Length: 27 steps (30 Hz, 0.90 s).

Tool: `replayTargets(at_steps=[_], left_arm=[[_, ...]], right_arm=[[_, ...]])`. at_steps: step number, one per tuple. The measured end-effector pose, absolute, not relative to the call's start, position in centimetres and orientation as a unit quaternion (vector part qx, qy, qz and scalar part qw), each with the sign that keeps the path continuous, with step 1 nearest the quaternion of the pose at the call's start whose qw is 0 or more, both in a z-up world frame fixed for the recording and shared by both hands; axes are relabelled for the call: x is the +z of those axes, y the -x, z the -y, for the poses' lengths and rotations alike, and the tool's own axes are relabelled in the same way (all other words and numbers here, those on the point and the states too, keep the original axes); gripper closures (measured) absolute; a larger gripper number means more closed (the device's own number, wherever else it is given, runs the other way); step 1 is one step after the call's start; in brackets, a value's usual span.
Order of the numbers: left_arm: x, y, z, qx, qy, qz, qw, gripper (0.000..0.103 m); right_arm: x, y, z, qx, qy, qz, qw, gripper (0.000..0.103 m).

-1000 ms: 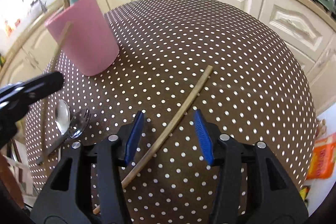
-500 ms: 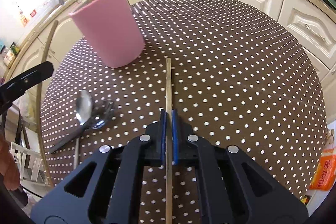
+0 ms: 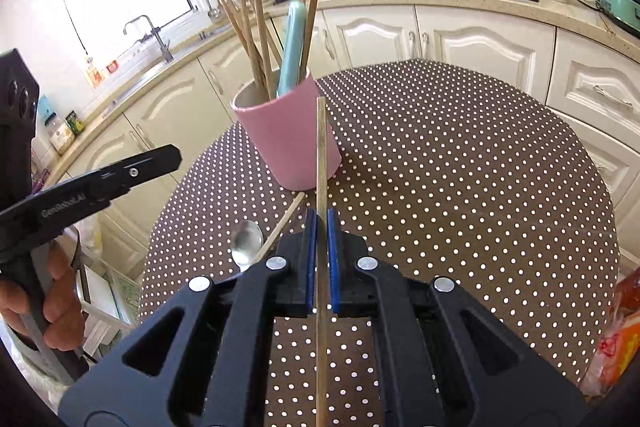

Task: Organize utensils
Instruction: 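Lift both chopsticks upright and carry them over the pink cup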

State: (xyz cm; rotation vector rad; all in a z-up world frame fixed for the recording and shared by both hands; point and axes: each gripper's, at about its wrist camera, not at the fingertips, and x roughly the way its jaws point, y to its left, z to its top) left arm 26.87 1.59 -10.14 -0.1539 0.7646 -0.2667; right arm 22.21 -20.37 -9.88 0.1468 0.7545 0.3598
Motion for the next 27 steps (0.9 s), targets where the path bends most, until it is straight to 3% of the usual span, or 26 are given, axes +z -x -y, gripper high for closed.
replayTargets(at_steps=[13, 17, 25, 26, 27], left_arm=[[-16.9, -33.2, 1.6, -0.146, 0.047, -0.502, 0.851, 0.096], [-17.5, -34.0, 2.0, -0.143, 0.044, -0.512, 0.846, 0.079], [-18.5, -34.9, 3.9, -0.142, 0.018, -0.522, 0.841, 0.080], [-18.6, -34.9, 4.2, -0.140, 0.014, -0.520, 0.842, 0.081], [-18.6, -35.0, 4.5, -0.140, 0.013, -0.520, 0.843, 0.092]], right_arm=[[-12.5, -25.0, 20.8, 0.154, -0.073, -0.413, 0.895, 0.097], [-13.3, -25.7, 21.0, 0.154, -0.076, -0.420, 0.891, 0.097], [-14.3, -26.8, 20.4, 0.157, -0.077, -0.428, 0.887, 0.097], [-14.3, -26.9, 20.3, 0.157, -0.077, -0.429, 0.886, 0.097], [-14.4, -27.0, 20.2, 0.157, -0.076, -0.429, 0.886, 0.097]])
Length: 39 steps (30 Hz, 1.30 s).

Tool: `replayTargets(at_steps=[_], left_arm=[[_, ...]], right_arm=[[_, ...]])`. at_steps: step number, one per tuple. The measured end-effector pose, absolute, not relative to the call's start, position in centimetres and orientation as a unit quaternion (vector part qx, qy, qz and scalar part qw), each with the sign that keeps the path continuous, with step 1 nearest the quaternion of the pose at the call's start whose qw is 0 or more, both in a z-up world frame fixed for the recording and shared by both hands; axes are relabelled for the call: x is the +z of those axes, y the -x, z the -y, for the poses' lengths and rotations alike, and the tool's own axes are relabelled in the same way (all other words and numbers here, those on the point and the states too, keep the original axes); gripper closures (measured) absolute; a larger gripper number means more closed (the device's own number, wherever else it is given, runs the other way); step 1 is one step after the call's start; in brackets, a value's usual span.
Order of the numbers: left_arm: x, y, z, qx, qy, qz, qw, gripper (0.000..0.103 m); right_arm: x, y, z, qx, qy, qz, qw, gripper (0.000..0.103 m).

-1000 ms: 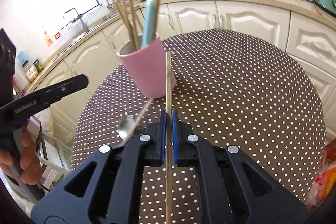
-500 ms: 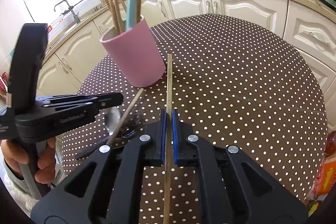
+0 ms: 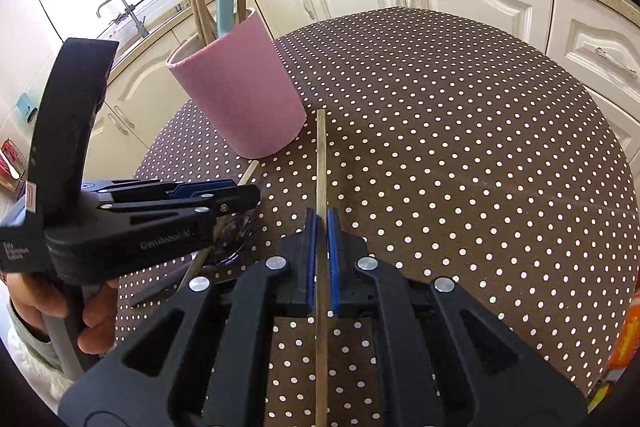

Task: Organize utensils
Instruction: 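Lift both chopsticks upright and carry them over the pink cup, then lower both held chopsticks into the pink cup and open both tools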

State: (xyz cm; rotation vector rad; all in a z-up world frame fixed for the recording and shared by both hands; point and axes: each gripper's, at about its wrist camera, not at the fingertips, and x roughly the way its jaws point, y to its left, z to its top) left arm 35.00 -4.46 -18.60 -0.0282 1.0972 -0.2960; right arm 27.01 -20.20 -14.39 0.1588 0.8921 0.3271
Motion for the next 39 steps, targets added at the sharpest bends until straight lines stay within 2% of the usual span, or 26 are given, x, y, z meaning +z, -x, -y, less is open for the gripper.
replayTargets(at_steps=[1, 8, 25, 33, 39], left_arm=[[-18.7, -35.0, 4.6, -0.142, 0.016, -0.520, 0.842, 0.096], [-15.9, -33.3, 4.1, -0.153, 0.052, -0.471, 0.867, 0.097], [-2.8, -23.4, -0.5, -0.170, 0.102, -0.166, 0.966, 0.097], [1.4, -23.6, -1.8, -0.132, 0.116, -0.061, 0.983, 0.097], [3.5, -25.1, -3.5, -0.097, 0.127, -0.014, 0.987, 0.097]], right_arm=[[-14.5, -27.2, 20.1, 0.158, -0.076, -0.429, 0.886, 0.097], [-13.8, -26.7, 19.8, 0.172, -0.089, -0.414, 0.889, 0.097], [-4.6, -21.1, 17.4, 0.239, -0.077, -0.207, 0.946, 0.097], [-0.1, -23.3, 15.8, 0.235, -0.056, -0.136, 0.961, 0.097], [3.0, -24.7, 15.3, 0.221, -0.038, -0.093, 0.970, 0.097]])
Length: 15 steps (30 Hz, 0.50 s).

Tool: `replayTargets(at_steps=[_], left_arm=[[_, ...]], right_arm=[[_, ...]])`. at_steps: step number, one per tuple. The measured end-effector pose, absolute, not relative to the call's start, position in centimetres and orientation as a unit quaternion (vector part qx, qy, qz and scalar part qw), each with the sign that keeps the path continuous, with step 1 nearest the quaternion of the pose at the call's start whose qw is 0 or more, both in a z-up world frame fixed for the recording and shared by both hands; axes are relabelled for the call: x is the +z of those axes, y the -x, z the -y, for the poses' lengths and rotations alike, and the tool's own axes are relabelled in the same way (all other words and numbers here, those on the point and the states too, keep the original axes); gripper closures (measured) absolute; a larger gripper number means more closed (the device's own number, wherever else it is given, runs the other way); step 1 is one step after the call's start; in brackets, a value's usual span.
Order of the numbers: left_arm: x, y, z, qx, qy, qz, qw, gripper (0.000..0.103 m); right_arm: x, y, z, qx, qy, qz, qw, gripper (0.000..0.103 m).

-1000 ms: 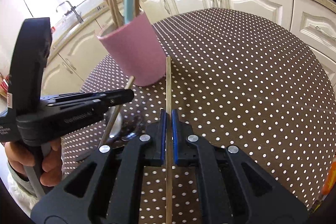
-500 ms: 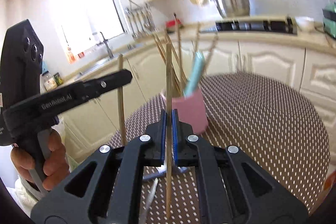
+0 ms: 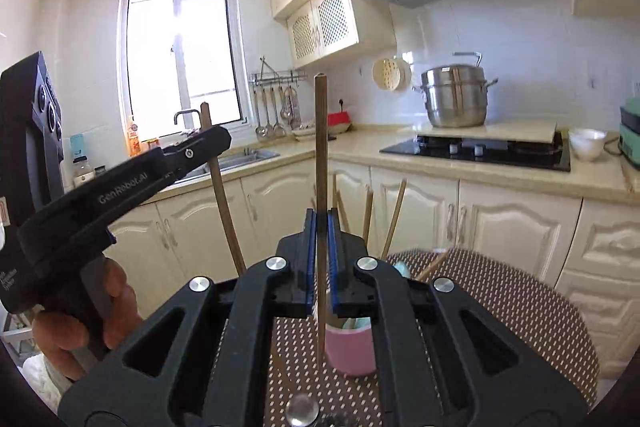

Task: Organize utensils
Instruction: 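Lower both held chopsticks into the pink cup and open both tools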

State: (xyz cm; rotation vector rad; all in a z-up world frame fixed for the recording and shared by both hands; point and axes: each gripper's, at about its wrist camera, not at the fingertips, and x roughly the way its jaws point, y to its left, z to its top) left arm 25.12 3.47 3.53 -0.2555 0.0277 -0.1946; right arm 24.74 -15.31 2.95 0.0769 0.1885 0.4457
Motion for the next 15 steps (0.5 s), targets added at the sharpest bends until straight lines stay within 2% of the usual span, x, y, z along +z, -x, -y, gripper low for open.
replayTargets(at_steps=[8, 15], left_arm=[[5.4, -26.4, -4.2, -0.069, 0.153, 0.053, 0.984, 0.097], [3.8, -28.9, -2.8, -0.057, 0.143, 0.046, 0.987, 0.097]], right_arm=[[5.4, -25.8, 15.6, 0.205, -0.032, -0.052, 0.977, 0.097], [3.8, -27.6, 15.7, 0.202, -0.034, -0.071, 0.976, 0.097]])
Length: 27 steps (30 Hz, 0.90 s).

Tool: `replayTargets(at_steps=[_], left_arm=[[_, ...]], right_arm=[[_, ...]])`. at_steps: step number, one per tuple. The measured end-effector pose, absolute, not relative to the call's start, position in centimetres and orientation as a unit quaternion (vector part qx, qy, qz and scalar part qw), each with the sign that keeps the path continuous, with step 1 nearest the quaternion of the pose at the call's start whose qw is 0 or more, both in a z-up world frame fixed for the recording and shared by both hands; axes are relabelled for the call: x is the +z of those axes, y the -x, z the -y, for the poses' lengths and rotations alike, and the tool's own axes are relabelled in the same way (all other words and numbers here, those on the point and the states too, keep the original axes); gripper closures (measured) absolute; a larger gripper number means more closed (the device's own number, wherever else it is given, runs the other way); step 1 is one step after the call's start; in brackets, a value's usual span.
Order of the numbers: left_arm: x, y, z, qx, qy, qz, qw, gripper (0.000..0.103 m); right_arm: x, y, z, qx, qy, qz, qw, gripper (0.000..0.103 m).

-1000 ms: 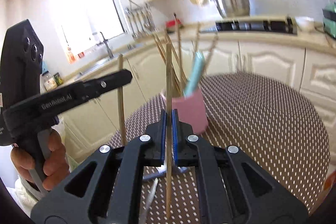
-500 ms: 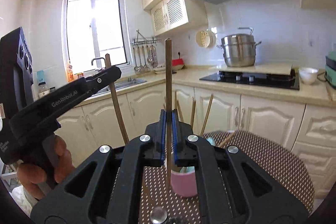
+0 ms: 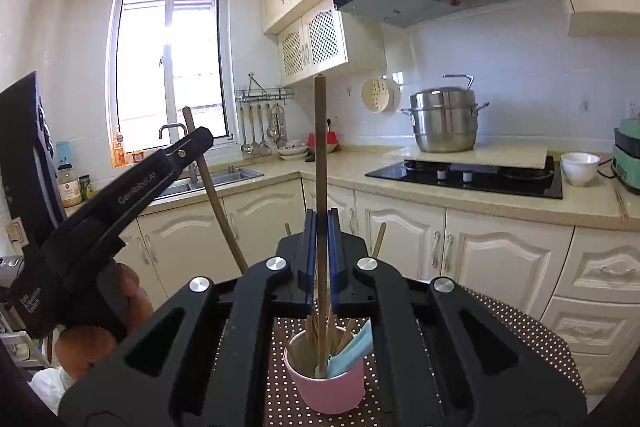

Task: Organize utensils
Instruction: 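Lower both held chopsticks into the pink cup and open both tools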

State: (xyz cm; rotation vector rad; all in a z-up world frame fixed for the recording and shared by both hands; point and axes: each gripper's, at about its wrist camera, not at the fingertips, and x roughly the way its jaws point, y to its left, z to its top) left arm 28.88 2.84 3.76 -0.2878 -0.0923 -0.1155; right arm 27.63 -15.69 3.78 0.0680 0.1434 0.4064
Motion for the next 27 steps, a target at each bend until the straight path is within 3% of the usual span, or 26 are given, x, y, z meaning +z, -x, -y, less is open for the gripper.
replayTargets(at_steps=[20, 27], left_arm=[[-3.7, -31.8, -1.6, -0.069, 0.101, -0.066, 0.990, 0.097], [-3.4, -31.6, -1.8, -0.079, 0.098, -0.072, 0.989, 0.097]], right_arm=[[-1.7, -29.5, 14.3, 0.209, -0.029, -0.145, 0.967, 0.097], [-2.6, -29.8, 13.8, 0.205, -0.024, -0.156, 0.966, 0.097]])
